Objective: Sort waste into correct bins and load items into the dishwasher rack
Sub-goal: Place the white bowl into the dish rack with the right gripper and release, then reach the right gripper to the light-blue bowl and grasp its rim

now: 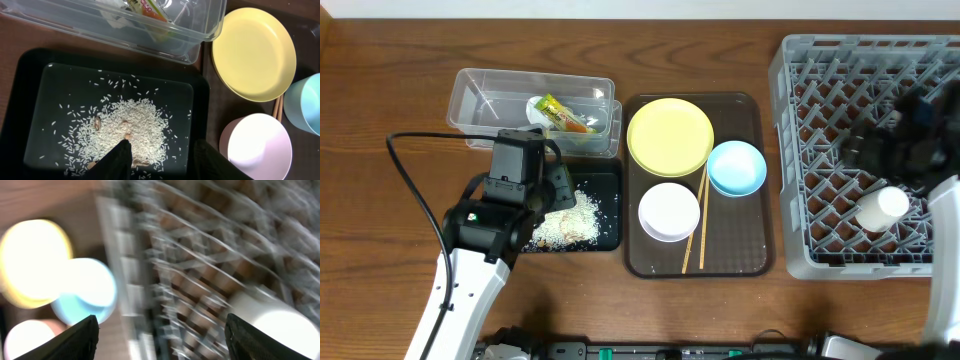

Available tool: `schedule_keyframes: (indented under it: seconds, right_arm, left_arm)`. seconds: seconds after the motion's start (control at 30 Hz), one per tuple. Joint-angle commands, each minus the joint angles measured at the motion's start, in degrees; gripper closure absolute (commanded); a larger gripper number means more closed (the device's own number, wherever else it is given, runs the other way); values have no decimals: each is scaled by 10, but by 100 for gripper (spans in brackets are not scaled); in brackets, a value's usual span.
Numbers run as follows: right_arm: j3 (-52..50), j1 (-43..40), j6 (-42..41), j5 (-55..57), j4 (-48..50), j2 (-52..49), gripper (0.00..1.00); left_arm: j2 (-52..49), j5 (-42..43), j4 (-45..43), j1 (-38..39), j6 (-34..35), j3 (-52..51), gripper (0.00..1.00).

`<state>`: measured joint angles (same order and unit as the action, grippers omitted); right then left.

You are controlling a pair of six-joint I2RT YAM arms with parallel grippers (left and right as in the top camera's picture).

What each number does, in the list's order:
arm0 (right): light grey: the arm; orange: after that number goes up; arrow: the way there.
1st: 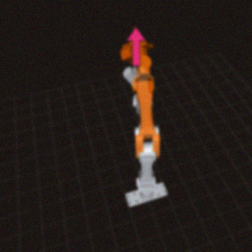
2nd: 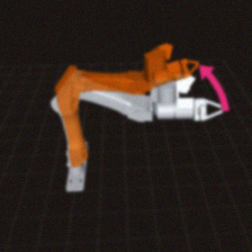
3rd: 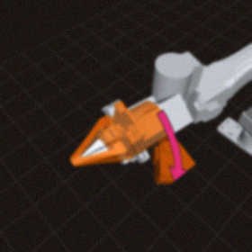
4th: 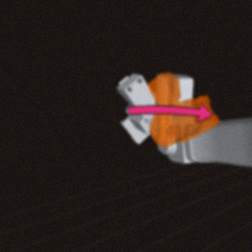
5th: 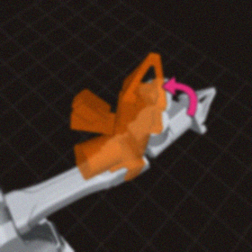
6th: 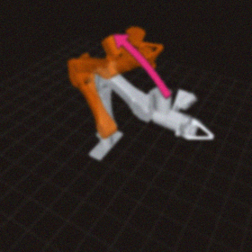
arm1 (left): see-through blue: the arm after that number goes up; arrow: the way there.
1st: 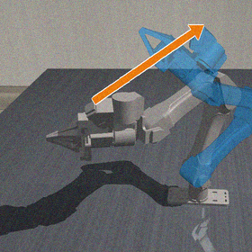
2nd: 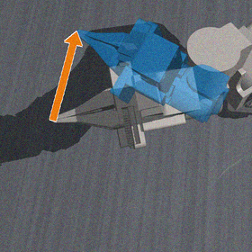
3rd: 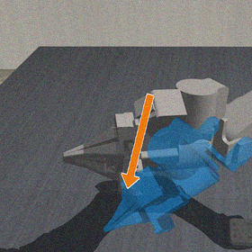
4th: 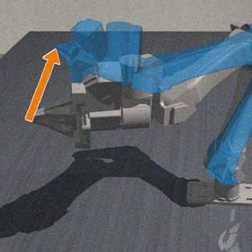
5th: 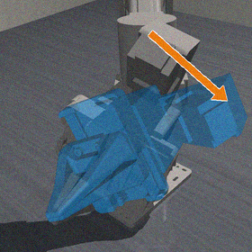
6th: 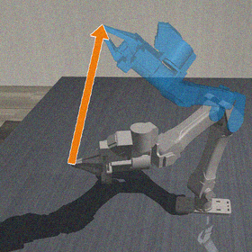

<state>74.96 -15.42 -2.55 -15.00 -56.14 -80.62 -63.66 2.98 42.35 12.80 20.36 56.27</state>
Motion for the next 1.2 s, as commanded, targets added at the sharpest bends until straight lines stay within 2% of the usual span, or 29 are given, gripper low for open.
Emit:
schedule_keyframes:
  seconds: [0.0,0.2,0.37,0.53,0.67,0.7,0.83,0.97,1.0,1.1,1.17]
  right_arm:
    - [7,71,26,-27,14,3,22]
    - [6,178,6,62,46,-48,26]
    - [6,223,-12,86,62,-119,29]
    - [6,240,-45,117,75,-190,44]
    - [6,241,-65,120,84,-235,51]
    - [6,241,-69,120,86,-247,55]
    - [6,241,-73,119,92,-283,62]
    - [6,241,-73,118,92,-311,73]
    - [6,241,-73,117,92,-314,77]
    - [6,241,-73,118,88,-319,96]
    - [7,241,-73,118,88,-312,99]
  left_arm:
    - [-3,-7,3,-2,3,2,56]
    - [-3,-7,3,-2,3,2,56]
    - [-3,-7,3,-2,3,2,55]
    - [-3,-7,3,-2,3,2,51]
    - [-3,-7,3,-2,3,2,51]
    - [-3,-7,3,-2,3,2,51]
    - [-3,-7,3,-2,3,2,51]
    - [-3,-7,3,-2,3,2,51]
    - [-3,-7,3,-2,3,2,51]
    - [-3,-7,3,-2,3,2,51]
    - [-3,-7,3,-2,3,2,51]
